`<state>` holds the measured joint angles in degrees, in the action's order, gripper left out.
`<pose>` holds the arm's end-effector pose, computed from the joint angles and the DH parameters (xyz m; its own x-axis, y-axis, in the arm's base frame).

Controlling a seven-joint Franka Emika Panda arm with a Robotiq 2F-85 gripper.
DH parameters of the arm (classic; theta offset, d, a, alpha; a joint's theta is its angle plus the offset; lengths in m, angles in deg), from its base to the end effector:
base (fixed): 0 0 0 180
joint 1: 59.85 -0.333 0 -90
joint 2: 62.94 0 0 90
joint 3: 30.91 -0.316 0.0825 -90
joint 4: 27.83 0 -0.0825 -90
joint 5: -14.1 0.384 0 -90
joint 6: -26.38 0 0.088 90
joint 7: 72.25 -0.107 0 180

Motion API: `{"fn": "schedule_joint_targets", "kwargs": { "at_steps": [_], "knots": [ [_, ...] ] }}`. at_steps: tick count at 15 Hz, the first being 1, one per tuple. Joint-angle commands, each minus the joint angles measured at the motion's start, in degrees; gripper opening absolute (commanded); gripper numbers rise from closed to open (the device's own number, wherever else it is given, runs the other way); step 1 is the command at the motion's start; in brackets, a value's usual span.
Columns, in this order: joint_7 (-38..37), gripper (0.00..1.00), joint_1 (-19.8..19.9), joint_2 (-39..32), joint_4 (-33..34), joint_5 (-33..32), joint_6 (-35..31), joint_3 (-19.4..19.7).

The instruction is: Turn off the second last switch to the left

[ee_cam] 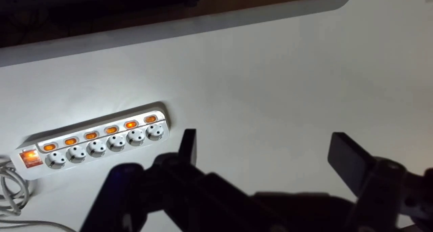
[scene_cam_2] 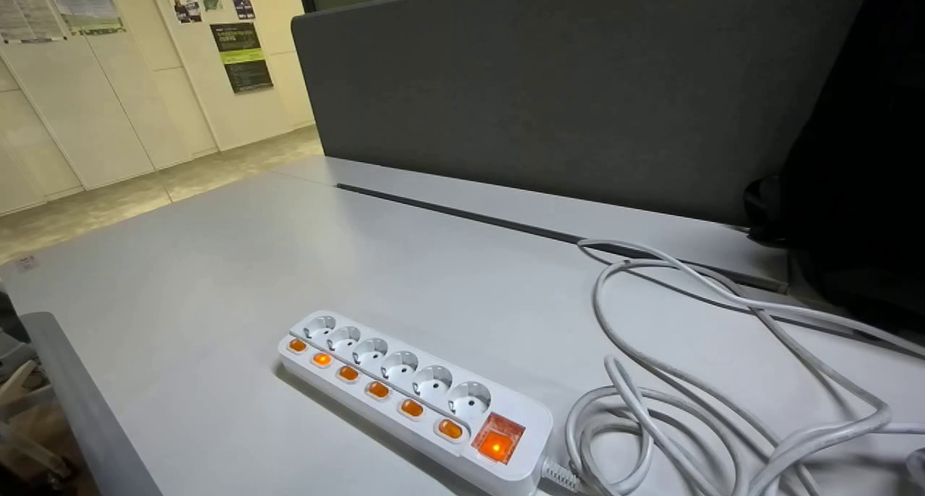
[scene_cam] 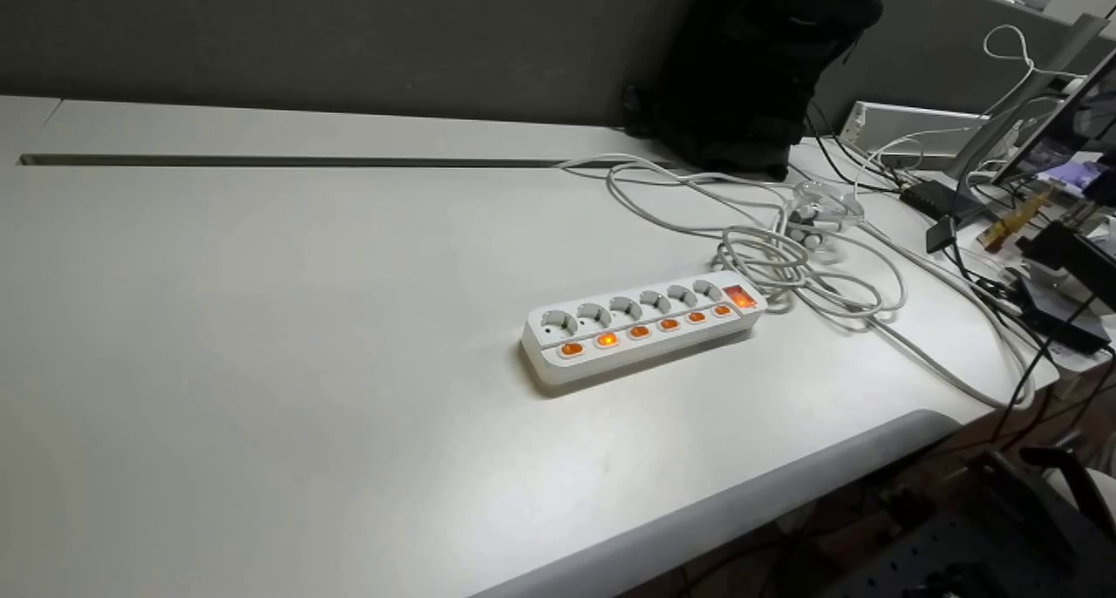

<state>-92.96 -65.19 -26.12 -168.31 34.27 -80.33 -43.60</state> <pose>0.3390 0.1477 0.5178 0.9836 -0.1762 -0.0387 -0.1804 -0.9615 -0.2073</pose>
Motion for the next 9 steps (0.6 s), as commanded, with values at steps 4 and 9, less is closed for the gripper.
{"fn": "schedule_joint_targets", "kwargs": {
  "at_steps": [4, 9],
  "knots": [
    [0.71, 1.00, 1.61, -3.23, -8.70, -6.47, -13.53, -0.58],
    [0.73, 1.00, 3.70, -9.63, -13.40, -14.50, -22.60, -0.09]
  ]
}}
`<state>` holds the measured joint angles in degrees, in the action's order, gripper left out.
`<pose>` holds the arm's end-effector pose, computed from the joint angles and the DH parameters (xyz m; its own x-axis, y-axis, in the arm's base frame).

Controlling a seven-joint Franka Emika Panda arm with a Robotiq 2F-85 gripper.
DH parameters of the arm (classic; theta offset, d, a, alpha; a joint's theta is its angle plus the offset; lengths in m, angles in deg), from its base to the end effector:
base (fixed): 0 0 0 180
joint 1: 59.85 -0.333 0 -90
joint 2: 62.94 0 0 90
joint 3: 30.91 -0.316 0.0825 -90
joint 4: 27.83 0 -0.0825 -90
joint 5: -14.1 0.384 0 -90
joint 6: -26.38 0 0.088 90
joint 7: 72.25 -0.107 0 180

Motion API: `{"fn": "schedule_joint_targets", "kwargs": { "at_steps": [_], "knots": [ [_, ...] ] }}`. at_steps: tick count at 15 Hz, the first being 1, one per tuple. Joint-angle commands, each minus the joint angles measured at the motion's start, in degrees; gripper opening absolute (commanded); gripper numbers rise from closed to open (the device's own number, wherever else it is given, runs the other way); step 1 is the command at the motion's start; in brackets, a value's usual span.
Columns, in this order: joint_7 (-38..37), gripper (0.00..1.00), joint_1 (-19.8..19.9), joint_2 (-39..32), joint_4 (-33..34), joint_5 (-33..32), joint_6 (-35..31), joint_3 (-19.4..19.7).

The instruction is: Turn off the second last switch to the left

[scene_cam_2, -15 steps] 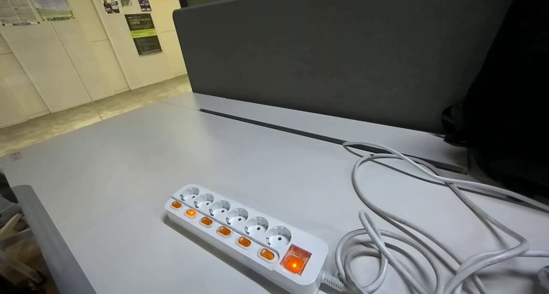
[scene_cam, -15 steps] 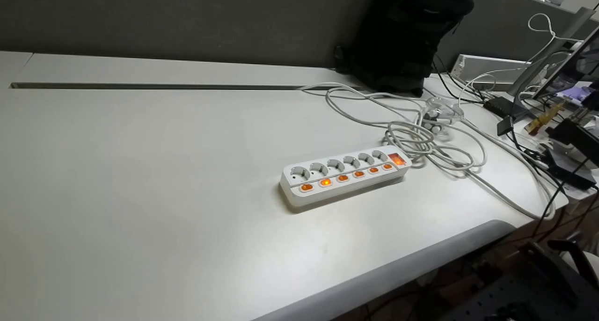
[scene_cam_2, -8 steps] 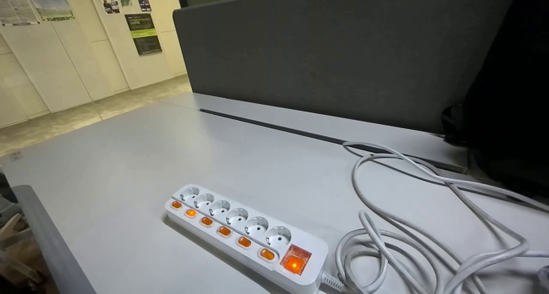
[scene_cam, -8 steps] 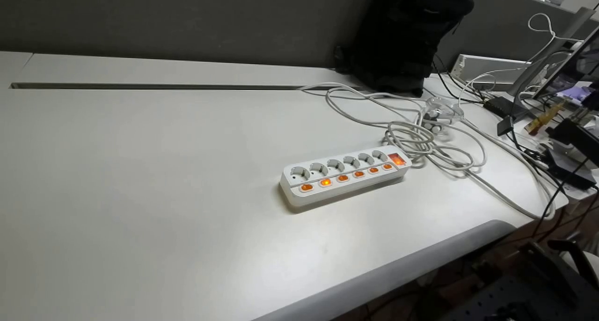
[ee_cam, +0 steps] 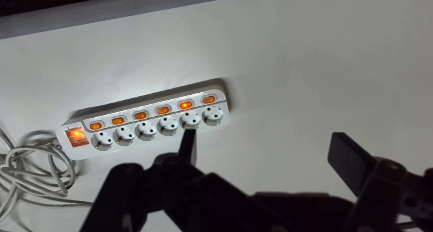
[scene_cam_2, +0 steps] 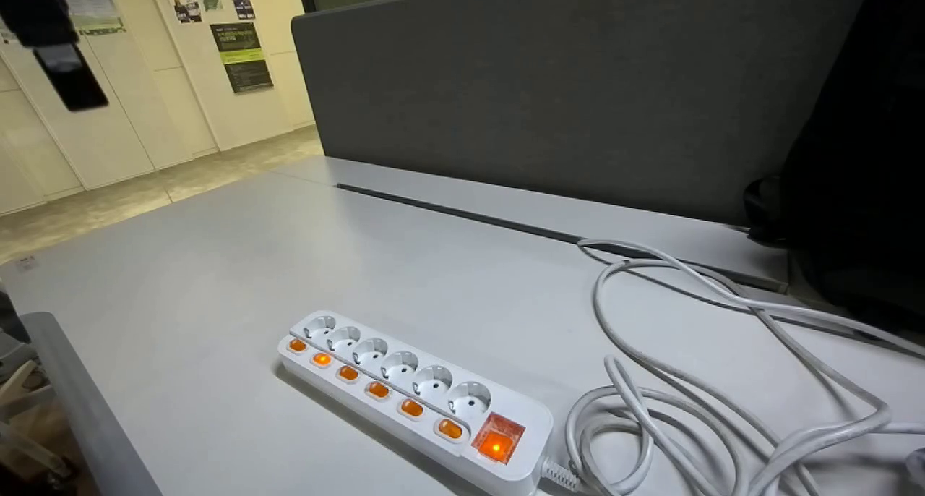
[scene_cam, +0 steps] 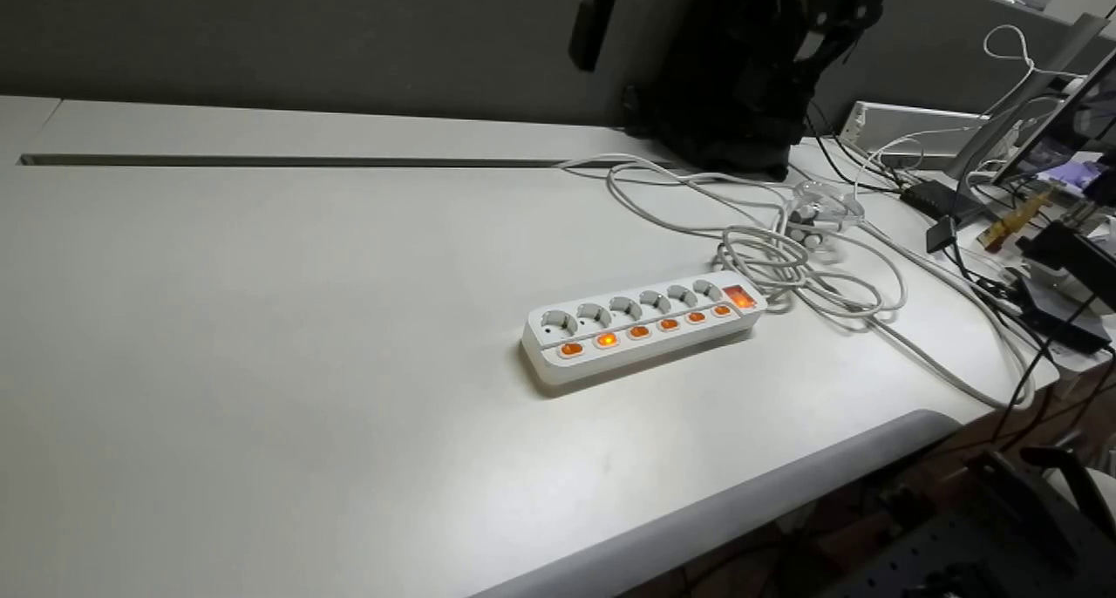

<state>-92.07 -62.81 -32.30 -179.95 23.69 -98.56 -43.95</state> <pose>0.3607 0.1071 0.4102 0.9816 -0.1867 0.0407 -0.1849 -0.9818 -0.0431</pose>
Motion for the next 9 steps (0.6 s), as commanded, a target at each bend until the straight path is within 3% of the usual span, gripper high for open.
{"fn": "schedule_joint_targets", "kwargs": {
  "at_steps": [1, 6, 7, 9],
  "knots": [
    [-0.07, 1.00, 1.86, -5.16, -2.14, -5.71, -6.18, 0.35],
    [-1.84, 1.00, 4.89, -14.31, -2.13, -14.11, -17.47, 0.76],
    [-0.55, 1.00, 3.02, -11.41, -2.71, -11.99, -14.33, 1.38],
    [-0.55, 1.00, 3.74, -14.09, -2.66, -13.30, -17.14, 1.77]
  ]
}}
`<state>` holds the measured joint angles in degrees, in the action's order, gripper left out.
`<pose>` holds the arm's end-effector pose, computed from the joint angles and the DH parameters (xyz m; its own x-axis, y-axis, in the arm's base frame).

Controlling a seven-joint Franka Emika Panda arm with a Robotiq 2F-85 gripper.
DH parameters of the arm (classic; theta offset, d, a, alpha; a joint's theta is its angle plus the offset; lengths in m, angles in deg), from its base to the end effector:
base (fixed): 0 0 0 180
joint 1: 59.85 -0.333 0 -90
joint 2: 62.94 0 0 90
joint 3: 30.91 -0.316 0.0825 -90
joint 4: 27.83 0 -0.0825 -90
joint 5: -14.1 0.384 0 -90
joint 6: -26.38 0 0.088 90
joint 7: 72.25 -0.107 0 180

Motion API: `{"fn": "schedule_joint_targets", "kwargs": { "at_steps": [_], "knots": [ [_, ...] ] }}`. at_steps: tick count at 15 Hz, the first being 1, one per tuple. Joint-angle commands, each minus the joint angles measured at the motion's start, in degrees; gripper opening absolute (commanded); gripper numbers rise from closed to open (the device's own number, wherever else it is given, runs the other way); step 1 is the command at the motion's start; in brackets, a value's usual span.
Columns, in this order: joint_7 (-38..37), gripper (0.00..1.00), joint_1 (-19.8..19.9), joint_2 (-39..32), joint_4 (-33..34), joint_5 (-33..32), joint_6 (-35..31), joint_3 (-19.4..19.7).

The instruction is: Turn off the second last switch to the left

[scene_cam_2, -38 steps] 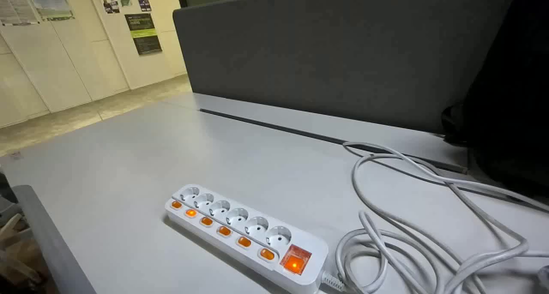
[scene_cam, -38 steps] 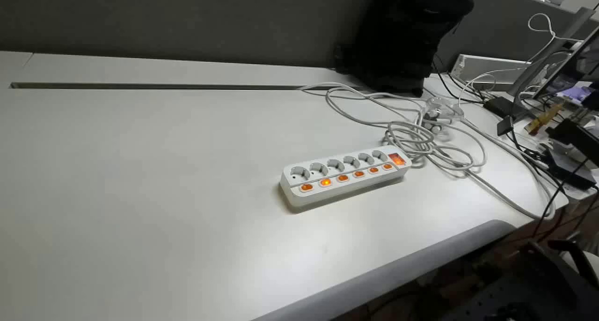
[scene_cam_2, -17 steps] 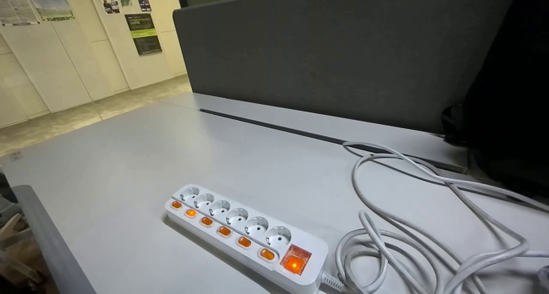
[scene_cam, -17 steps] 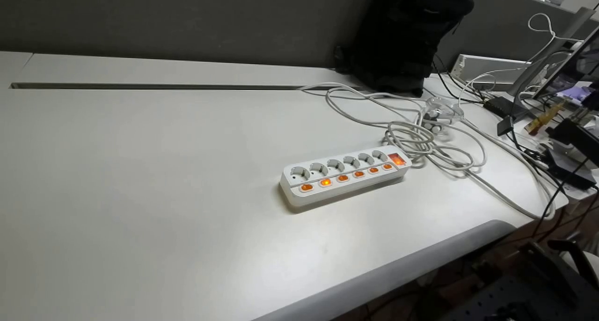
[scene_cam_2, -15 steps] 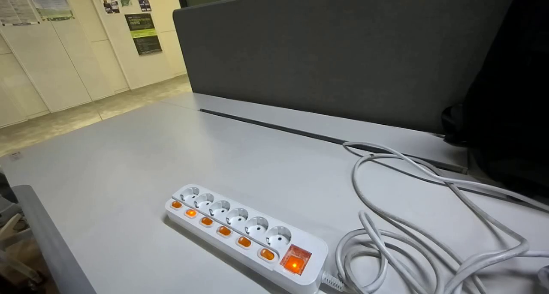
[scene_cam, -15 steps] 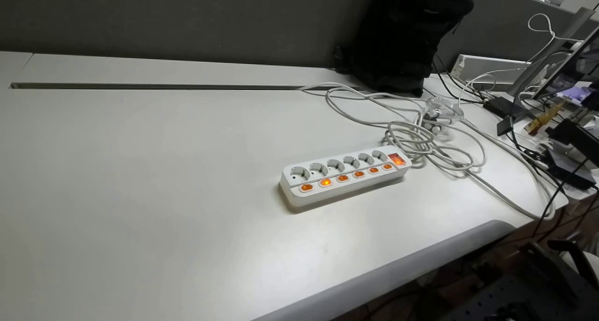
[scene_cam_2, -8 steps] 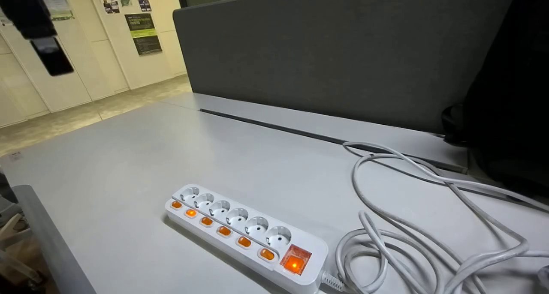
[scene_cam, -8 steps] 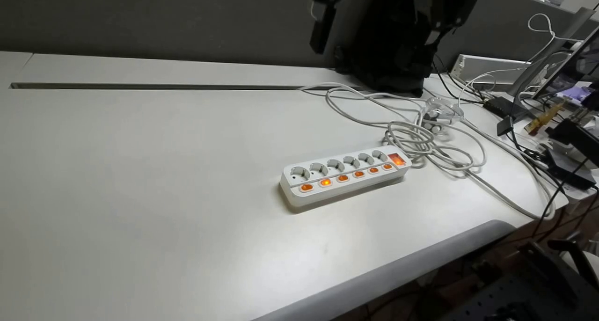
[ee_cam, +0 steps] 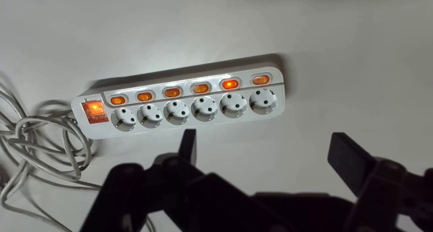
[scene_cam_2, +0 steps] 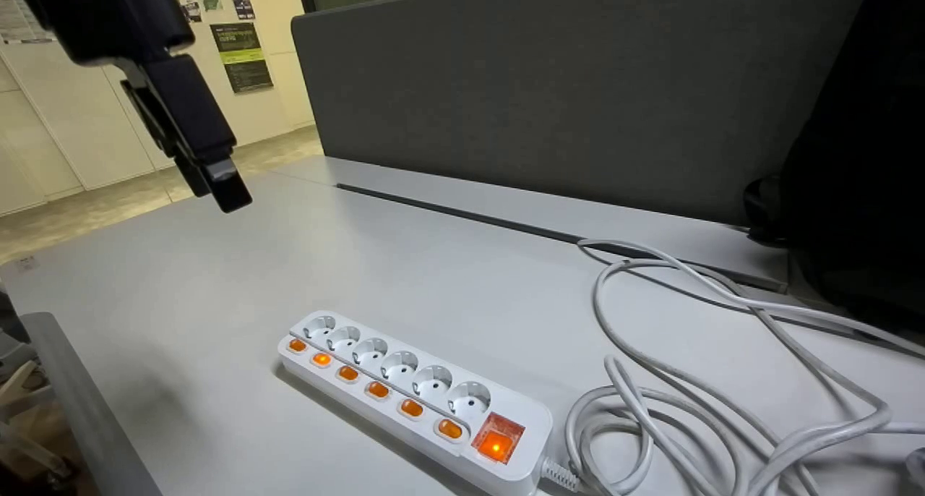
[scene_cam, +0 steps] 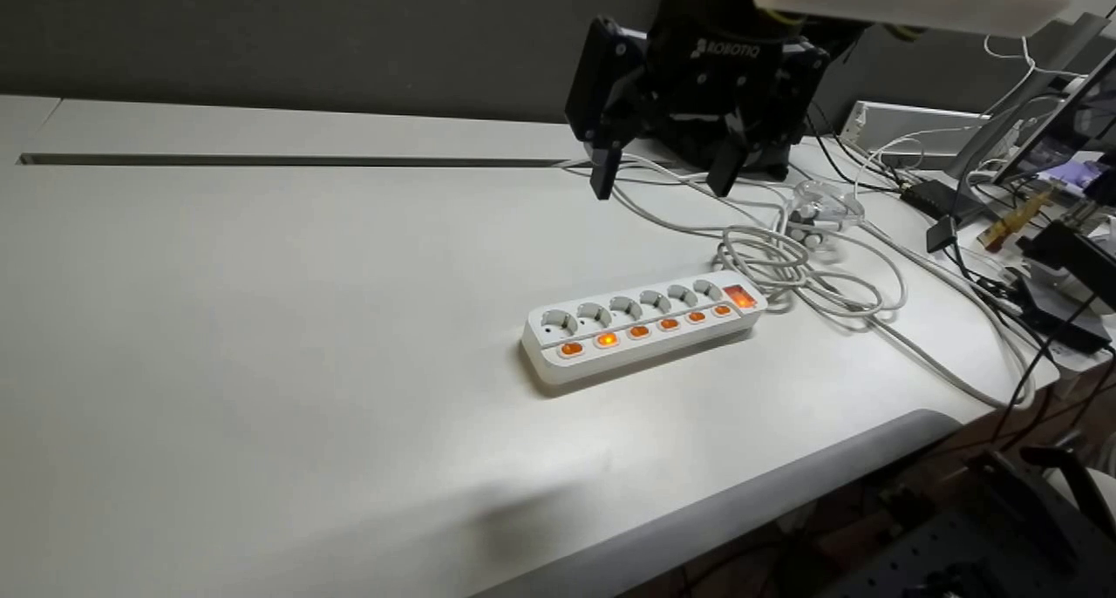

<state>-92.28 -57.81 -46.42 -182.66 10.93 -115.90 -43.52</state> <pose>0.3953 0.0698 0.3242 0.9881 -0.1252 0.0892 -0.1317 -0.9886 0.0722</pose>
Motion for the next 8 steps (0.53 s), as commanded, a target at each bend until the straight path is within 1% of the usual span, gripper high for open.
{"fn": "schedule_joint_targets", "kwargs": {
  "at_steps": [1, 3, 4, 6, 7, 8],
  "knots": [
    [-0.34, 1.00, -1.20, -0.57, 0.09, -0.73, -0.21, 1.50],
    [-0.33, 1.00, -1.21, -0.69, 0.14, -0.76, -0.38, 1.52],
    [-1.63, 1.00, -0.62, -0.45, -0.53, -2.22, -1.60, 1.18],
    [-1.51, 1.00, 0.05, -1.55, -1.14, -3.05, -2.95, 1.74],
    [-1.00, 0.75, 0.44, -2.51, -1.38, -3.66, -3.82, 2.24],
    [-0.78, 0.74, 0.75, -3.33, -1.61, -4.46, -4.67, 2.60]
  ]
}}
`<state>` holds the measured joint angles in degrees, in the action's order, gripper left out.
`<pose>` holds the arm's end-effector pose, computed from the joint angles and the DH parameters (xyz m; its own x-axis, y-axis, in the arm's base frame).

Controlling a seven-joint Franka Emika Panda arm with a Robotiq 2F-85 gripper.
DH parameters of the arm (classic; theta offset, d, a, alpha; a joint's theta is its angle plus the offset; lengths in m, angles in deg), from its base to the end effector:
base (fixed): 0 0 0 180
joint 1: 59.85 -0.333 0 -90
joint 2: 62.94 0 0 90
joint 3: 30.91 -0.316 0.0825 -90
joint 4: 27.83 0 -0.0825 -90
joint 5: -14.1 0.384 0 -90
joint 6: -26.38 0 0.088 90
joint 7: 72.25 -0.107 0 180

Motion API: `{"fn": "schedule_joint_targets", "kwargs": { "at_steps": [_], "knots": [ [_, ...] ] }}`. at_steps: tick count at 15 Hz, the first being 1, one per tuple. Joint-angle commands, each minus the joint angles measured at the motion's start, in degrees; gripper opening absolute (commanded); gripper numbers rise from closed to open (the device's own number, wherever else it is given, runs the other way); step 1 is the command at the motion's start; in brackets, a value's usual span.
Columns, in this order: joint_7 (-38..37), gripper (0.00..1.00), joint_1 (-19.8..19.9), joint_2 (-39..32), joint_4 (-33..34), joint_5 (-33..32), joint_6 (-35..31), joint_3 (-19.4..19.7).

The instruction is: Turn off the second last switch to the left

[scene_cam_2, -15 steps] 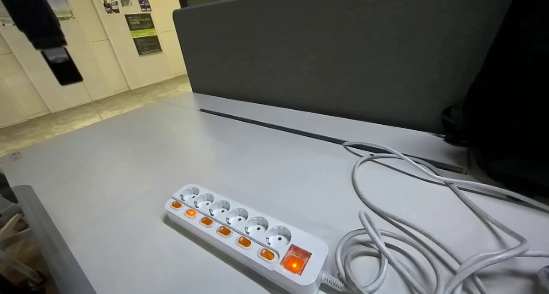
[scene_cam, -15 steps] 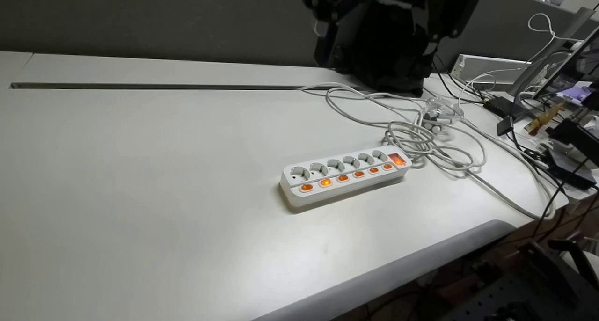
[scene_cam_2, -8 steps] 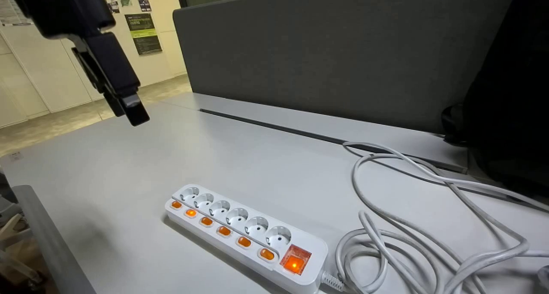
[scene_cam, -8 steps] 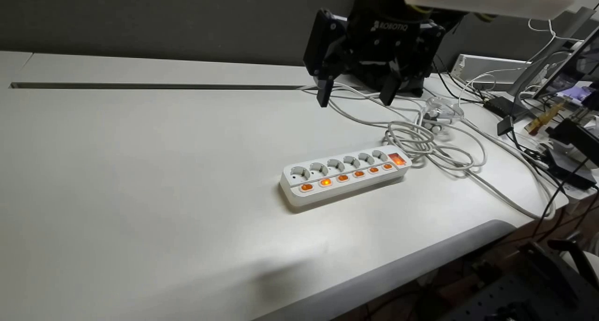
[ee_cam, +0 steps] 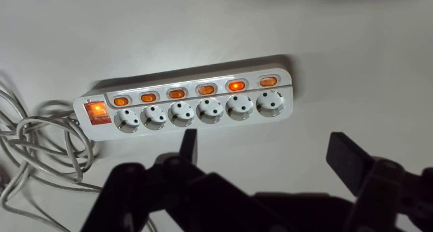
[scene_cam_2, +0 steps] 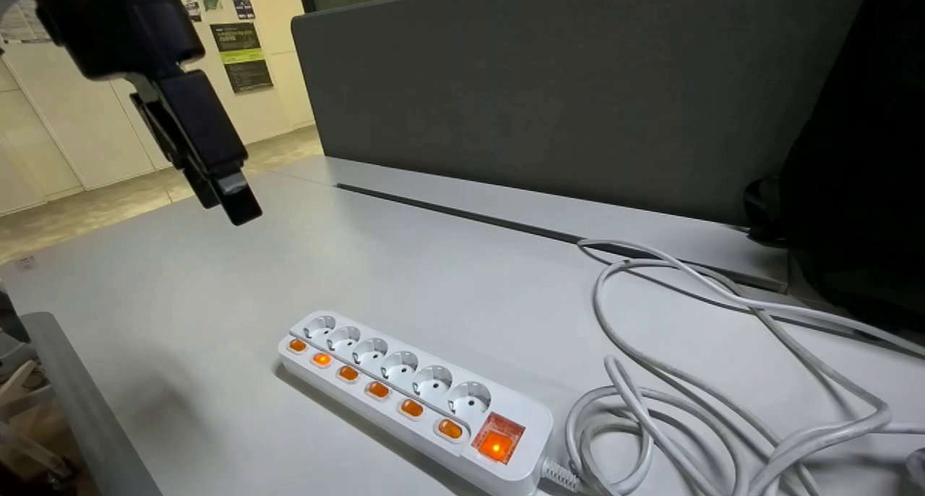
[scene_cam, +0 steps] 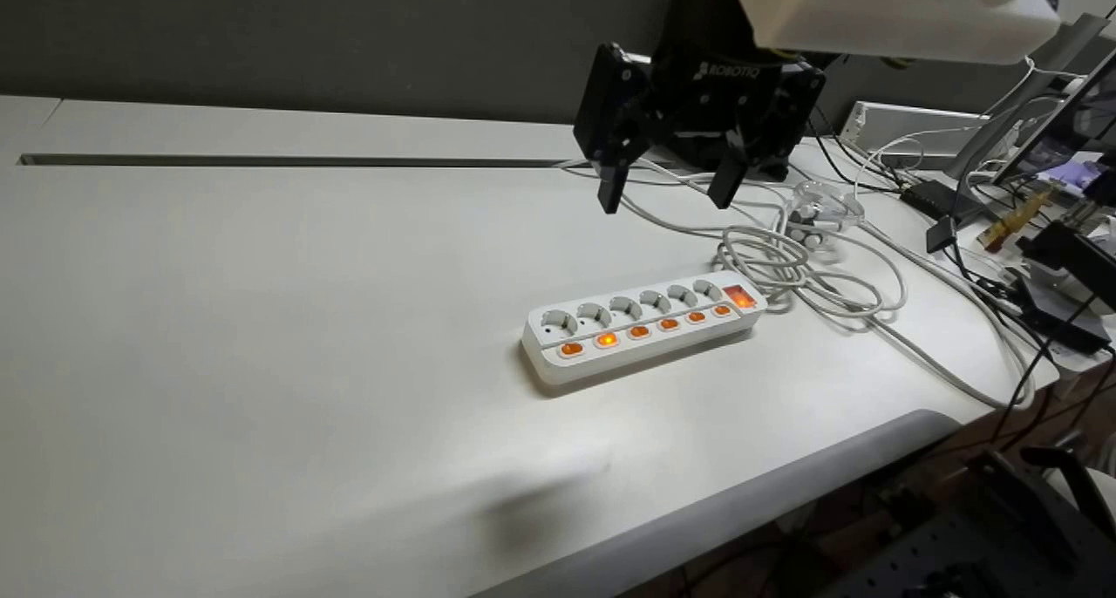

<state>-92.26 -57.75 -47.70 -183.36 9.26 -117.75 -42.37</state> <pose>0.3953 0.0621 0.3140 0.9888 -0.1198 0.0891 -0.1270 -0.9887 0.0799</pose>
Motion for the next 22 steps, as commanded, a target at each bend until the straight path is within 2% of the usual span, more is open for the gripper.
{"fn": "schedule_joint_targets", "kwargs": {
  "at_steps": [1, 9, 11, 17, 22],
  "knots": [
    [-0.32, 0.67, 0.84, -3.13, -1.14, -3.47, -4.03, 1.91],
    [3.48, 0.11, 0.09, -14.33, -0.16, -5.65, -11.64, 5.40],
    [3.42, 0.01, -0.12, -16.96, 0.49, -6.41, -12.77, 6.39],
    [-0.92, 0.00, -2.84, -22.34, 1.65, -14.72, -18.46, 11.25],
    [-1.78, 0.00, -6.54, -25.62, 2.74, -15.45, -21.28, 14.85]
  ]
}}
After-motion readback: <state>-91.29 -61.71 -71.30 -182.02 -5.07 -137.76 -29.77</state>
